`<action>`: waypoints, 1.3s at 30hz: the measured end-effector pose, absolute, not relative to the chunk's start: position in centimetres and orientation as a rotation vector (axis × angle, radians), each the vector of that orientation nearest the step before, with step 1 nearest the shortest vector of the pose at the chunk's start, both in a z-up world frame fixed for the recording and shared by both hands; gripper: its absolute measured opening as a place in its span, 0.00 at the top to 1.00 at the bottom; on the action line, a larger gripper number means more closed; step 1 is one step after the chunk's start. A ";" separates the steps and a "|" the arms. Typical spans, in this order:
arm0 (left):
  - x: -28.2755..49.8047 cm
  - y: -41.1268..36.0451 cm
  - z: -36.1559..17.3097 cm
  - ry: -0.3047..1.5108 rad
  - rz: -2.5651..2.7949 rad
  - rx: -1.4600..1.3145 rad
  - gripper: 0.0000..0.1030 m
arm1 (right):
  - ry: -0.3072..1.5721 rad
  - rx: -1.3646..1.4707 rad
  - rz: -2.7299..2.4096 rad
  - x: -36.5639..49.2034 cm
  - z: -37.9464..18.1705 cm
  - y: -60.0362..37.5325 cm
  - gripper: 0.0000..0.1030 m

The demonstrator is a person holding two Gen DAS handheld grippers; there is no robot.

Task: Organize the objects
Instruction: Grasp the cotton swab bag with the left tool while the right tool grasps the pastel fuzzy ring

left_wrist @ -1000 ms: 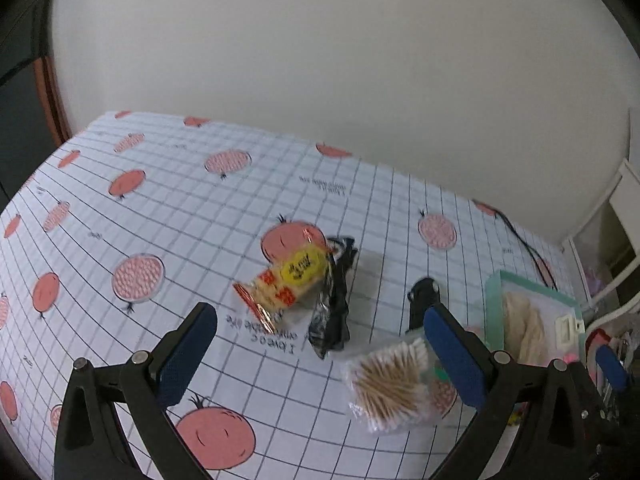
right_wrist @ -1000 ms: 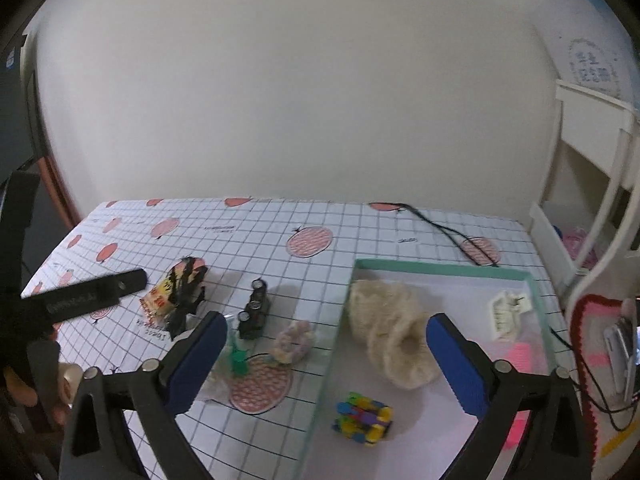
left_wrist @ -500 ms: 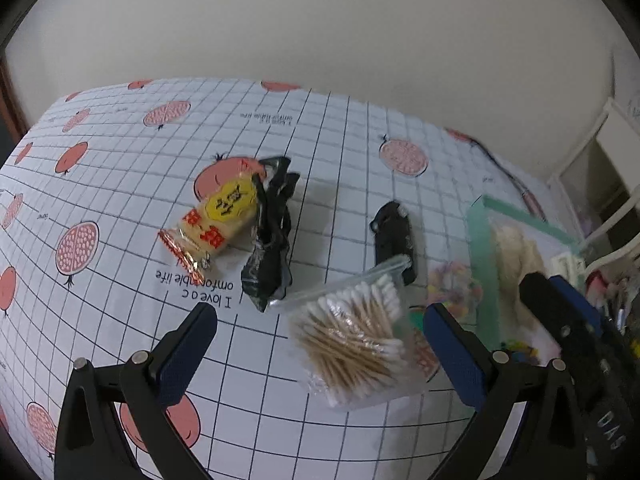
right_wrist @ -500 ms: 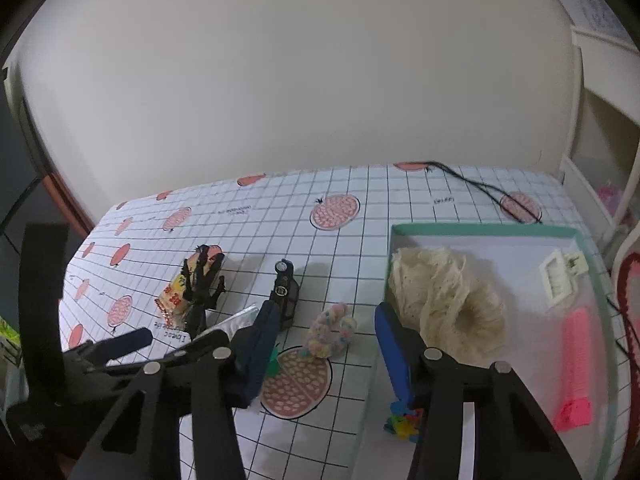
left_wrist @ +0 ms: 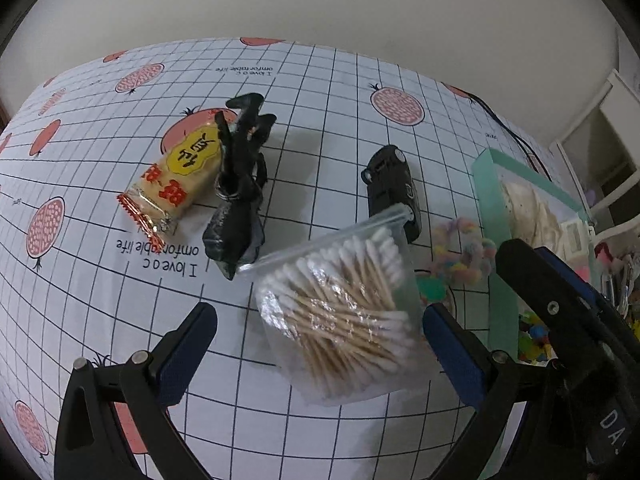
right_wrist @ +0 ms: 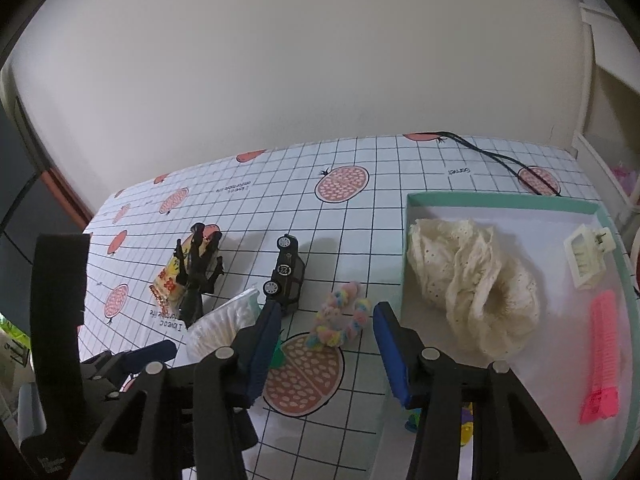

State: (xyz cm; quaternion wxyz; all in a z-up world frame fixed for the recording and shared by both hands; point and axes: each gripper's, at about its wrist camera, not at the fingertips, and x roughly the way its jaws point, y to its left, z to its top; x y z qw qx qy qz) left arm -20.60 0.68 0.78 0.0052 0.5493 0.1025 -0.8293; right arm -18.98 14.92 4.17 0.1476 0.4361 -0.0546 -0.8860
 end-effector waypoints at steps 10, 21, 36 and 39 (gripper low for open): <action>-20.5 0.6 0.1 0.315 -2.576 1.767 0.09 | -0.176 1.321 -2.532 -19.4 3.0 14.2 0.53; -20.6 0.7 -0.1 0.295 -2.582 1.778 0.19 | -0.234 1.377 -2.528 -20.1 1.8 14.0 0.54; -20.9 0.3 0.1 0.283 -2.603 1.782 0.21 | -0.295 1.407 -2.540 -20.5 0.7 14.0 0.70; -20.9 0.2 0.1 0.282 -2.605 1.783 0.21 | -0.310 1.411 -2.540 -20.5 0.6 14.1 0.76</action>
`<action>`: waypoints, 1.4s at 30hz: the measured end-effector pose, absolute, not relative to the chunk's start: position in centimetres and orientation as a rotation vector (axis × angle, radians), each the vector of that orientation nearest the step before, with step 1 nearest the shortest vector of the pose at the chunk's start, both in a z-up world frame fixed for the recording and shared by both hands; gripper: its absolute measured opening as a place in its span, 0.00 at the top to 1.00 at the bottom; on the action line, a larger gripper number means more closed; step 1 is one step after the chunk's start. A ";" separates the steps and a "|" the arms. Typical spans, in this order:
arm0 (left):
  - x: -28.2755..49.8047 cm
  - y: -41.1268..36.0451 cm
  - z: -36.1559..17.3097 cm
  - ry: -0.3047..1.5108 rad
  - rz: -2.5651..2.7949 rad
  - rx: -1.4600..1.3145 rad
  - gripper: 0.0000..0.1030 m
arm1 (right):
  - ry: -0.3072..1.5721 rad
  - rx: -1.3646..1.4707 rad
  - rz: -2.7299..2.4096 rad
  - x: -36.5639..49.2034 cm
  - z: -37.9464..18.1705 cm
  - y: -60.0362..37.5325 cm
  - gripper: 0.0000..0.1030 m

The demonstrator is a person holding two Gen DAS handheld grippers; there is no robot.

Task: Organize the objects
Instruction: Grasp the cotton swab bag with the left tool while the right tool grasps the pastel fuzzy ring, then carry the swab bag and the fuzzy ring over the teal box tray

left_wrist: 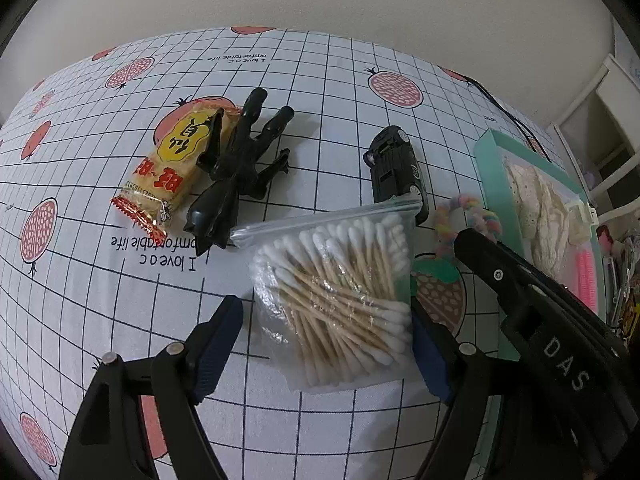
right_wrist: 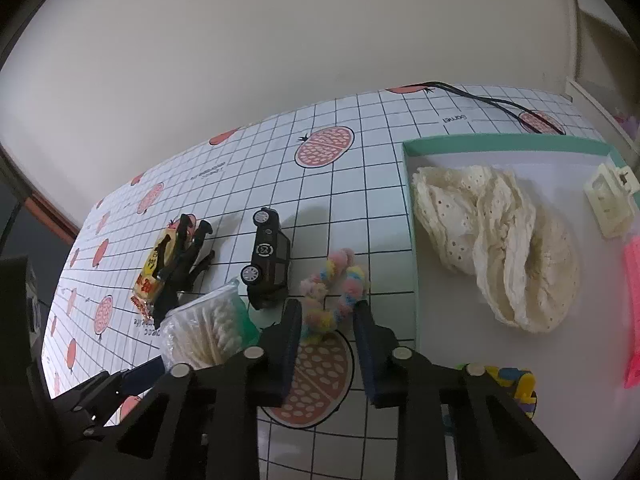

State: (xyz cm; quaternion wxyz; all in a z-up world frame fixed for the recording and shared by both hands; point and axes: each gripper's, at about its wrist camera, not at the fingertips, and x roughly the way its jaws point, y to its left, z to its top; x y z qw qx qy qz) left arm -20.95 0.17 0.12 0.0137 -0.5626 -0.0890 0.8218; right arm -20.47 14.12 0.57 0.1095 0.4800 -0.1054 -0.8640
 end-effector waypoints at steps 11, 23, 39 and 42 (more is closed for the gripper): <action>-21.0 -0.1 0.4 -0.288 2.566 -1.746 0.39 | -0.349 1.389 -2.537 -20.4 0.7 14.6 0.86; -20.6 -0.7 0.7 -0.317 2.566 -1.742 0.55 | -0.356 1.363 -2.536 -20.2 0.9 14.8 0.91; -20.3 -1.3 3.7 -0.321 2.638 -1.682 0.57 | -0.397 1.213 -2.545 -19.3 4.5 15.8 0.92; -20.2 -1.3 4.8 -0.320 2.663 -1.659 0.57 | -0.397 1.200 -2.548 -19.1 5.1 16.1 0.92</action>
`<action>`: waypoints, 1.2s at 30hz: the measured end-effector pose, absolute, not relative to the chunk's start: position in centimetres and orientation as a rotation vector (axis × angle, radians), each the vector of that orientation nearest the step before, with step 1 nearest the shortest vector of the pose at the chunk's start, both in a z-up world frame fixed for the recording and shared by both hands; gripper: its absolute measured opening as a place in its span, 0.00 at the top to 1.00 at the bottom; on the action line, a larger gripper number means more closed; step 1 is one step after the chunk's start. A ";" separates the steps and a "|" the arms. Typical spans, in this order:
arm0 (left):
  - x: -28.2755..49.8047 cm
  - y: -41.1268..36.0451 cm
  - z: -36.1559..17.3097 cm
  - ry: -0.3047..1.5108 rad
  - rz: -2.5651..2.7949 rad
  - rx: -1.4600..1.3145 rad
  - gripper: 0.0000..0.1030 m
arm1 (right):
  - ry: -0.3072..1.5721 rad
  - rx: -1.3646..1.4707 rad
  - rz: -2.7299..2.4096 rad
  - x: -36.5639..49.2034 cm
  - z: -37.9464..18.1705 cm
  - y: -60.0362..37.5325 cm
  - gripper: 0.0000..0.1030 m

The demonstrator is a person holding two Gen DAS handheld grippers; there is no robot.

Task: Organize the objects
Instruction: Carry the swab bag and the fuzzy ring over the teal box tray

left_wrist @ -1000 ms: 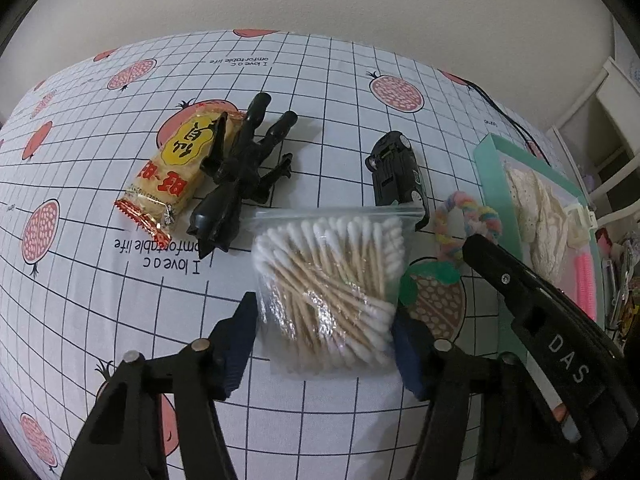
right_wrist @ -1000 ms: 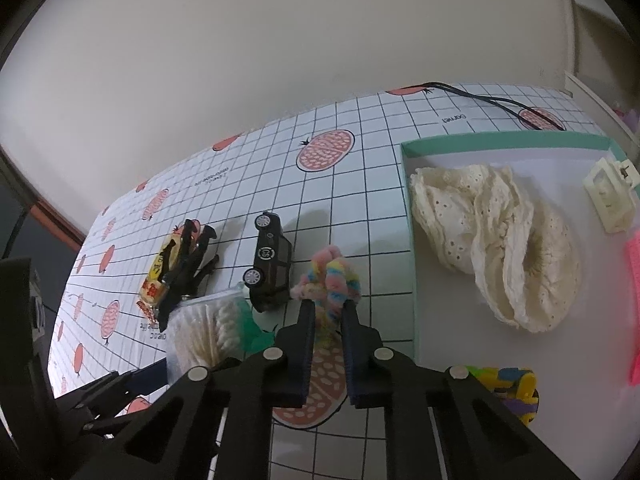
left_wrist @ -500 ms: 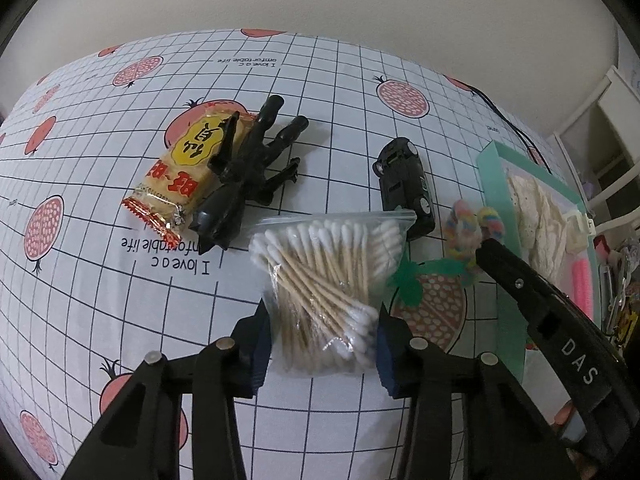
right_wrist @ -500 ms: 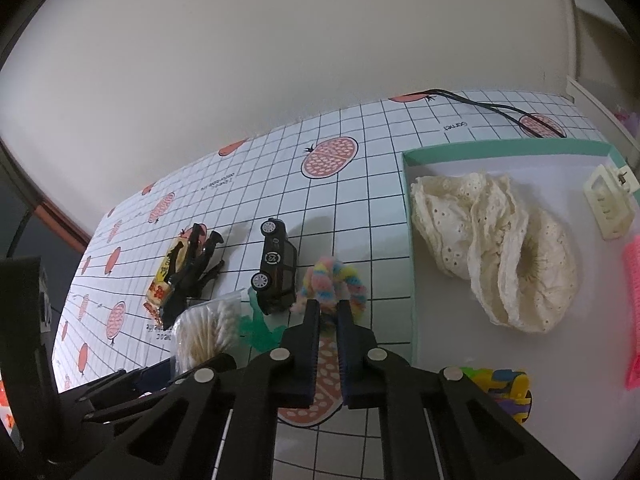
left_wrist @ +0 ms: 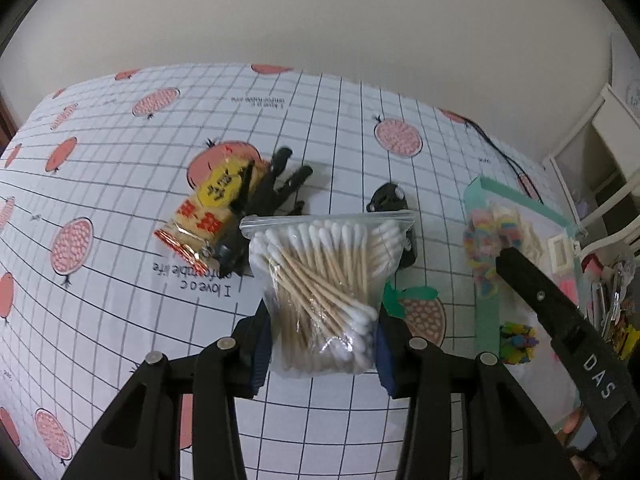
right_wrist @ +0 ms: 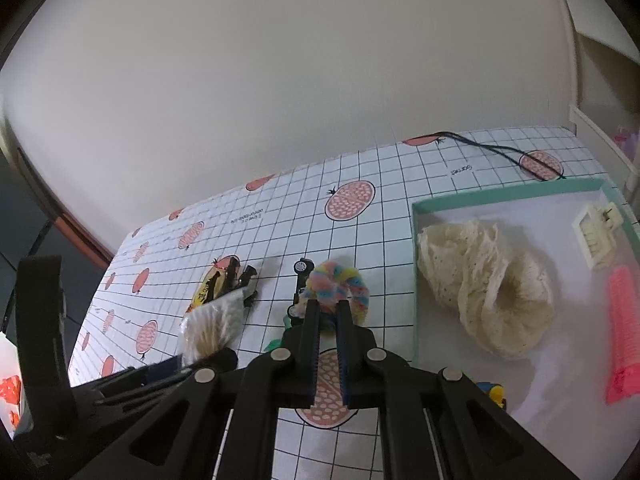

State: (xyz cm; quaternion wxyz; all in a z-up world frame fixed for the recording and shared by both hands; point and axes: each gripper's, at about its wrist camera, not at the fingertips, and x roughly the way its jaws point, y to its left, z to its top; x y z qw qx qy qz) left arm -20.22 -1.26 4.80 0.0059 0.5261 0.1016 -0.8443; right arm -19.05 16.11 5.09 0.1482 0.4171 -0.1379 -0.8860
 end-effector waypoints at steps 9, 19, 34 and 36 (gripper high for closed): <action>-19.8 -0.4 7.3 0.304 -2.697 1.566 0.57 | -0.424 1.137 -2.585 -18.1 7.2 18.2 0.92; -19.7 3.0 8.8 0.304 -2.803 1.509 0.57 | -0.481 1.108 -2.638 -17.3 8.1 22.2 0.92; -19.0 11.0 9.5 0.234 -3.017 1.518 0.57 | -0.522 1.082 -2.786 -16.3 9.0 29.6 0.92; -18.9 12.3 9.0 0.208 -3.029 1.557 0.57 | -0.533 1.090 -2.794 -16.3 8.7 30.3 0.92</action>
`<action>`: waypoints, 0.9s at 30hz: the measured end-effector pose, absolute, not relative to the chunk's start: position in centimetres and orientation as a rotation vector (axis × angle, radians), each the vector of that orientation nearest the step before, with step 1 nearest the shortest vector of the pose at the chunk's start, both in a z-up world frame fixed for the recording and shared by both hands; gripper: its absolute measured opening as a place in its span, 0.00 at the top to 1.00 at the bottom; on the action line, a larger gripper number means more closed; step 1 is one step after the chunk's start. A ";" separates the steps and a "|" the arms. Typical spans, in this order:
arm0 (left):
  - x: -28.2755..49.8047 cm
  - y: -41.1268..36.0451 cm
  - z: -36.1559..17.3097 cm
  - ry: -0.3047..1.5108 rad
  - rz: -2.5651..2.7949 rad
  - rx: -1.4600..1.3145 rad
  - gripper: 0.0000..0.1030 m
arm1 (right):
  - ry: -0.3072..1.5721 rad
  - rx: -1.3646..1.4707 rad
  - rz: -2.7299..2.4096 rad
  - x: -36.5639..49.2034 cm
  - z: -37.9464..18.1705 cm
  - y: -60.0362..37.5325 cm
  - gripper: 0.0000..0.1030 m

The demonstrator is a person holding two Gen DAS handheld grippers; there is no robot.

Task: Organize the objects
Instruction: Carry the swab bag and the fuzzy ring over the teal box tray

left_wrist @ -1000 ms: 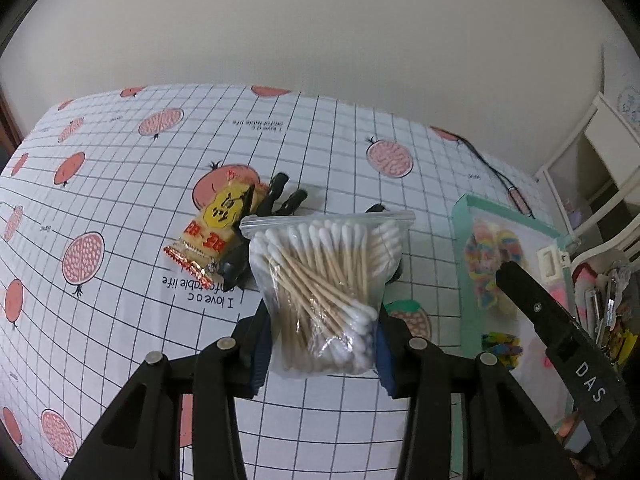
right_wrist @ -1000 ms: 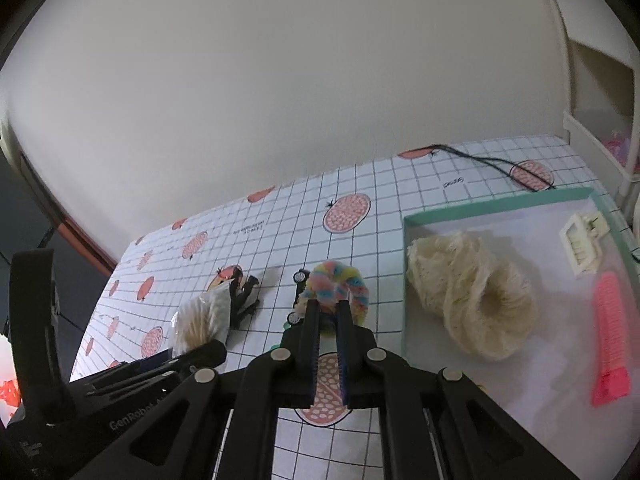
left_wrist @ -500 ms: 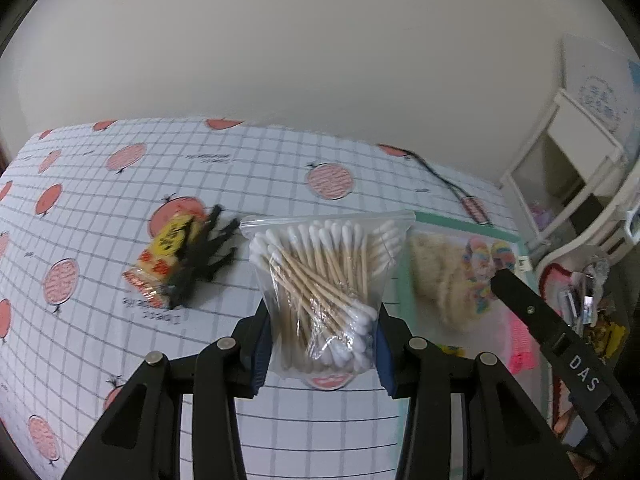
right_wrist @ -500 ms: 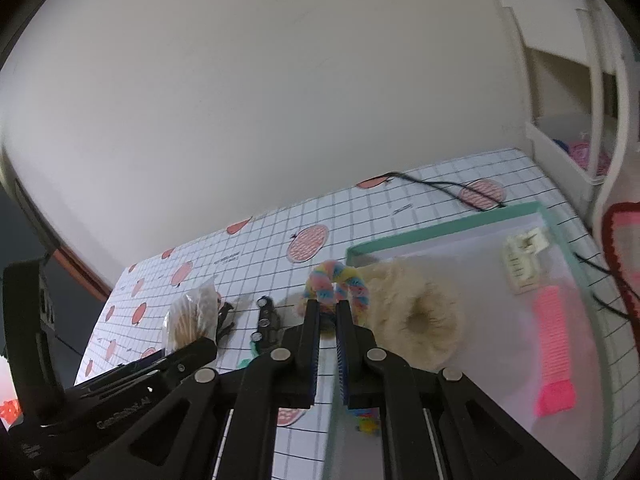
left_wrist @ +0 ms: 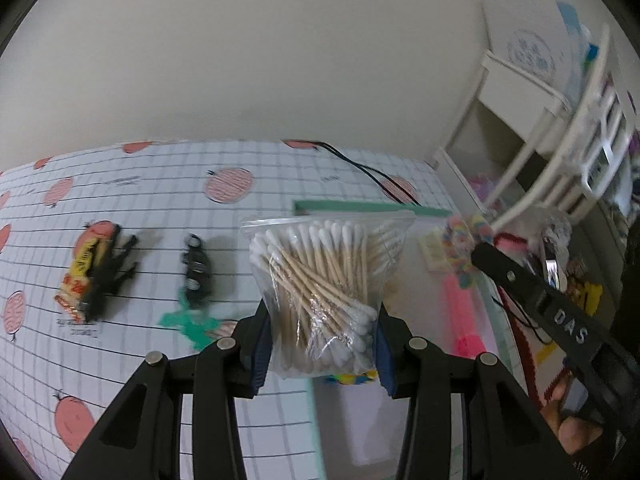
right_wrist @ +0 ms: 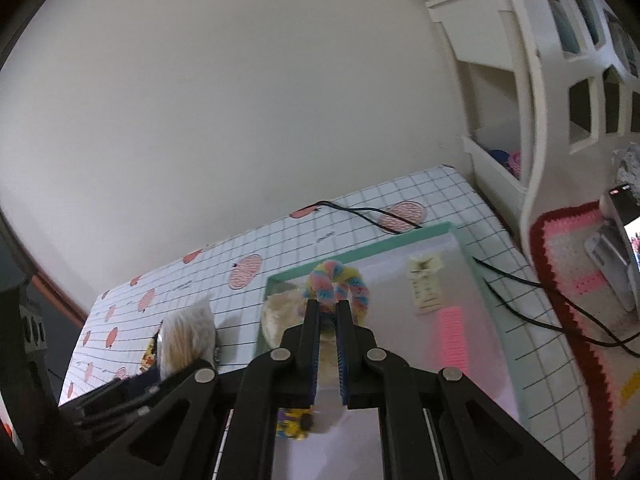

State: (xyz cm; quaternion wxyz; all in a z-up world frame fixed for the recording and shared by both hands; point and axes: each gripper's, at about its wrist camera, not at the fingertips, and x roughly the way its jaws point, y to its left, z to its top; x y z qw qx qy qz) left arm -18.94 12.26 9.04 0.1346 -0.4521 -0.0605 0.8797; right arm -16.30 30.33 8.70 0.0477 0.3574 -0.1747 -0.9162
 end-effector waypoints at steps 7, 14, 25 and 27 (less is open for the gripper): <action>-18.6 14.7 7.5 -0.136 2.467 -1.358 0.56 | -0.568 1.126 -2.818 -16.2 7.7 32.7 0.92; -18.2 17.2 5.7 -0.102 2.361 -1.424 0.56 | -0.571 1.150 -2.820 -16.3 7.1 33.3 0.92; -17.4 19.3 4.7 -0.047 2.283 -1.450 0.56 | -0.572 1.214 -2.804 -16.7 5.7 33.2 0.92; -17.4 19.4 4.7 -0.050 2.282 -1.444 0.56 | -0.575 1.200 -2.812 -16.6 5.9 33.3 0.92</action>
